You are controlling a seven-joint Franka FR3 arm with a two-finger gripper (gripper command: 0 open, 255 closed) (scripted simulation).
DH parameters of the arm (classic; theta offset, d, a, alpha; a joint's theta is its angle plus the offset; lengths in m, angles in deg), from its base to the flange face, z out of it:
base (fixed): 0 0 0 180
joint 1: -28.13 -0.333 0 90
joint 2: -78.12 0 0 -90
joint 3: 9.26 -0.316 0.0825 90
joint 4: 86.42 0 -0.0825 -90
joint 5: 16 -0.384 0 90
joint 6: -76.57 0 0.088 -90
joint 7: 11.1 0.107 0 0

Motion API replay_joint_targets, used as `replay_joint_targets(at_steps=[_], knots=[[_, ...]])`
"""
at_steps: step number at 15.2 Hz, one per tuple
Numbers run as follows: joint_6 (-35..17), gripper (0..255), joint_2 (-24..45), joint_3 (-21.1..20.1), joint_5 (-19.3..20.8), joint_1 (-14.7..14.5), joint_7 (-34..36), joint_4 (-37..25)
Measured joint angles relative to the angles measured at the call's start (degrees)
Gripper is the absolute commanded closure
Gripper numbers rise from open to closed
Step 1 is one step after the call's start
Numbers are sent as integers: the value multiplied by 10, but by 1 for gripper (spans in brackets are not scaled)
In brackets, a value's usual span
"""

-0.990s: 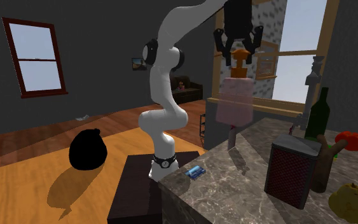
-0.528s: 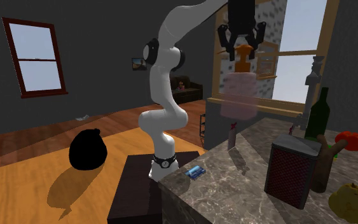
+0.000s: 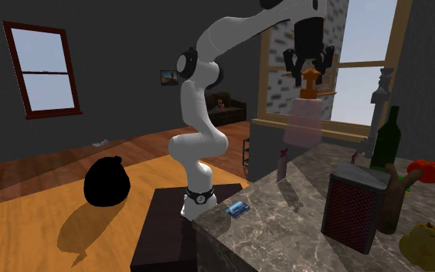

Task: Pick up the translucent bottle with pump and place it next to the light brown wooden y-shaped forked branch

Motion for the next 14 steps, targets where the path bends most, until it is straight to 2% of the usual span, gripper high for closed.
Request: replay_joint_targets(at_steps=[4,8,14], knots=[[-18,255,-11,-42,-17,-9,47,17],[-31,255,-3,-96,-30,-12,104,9],[-71,255,21,-192,-40,-7,189,2]])
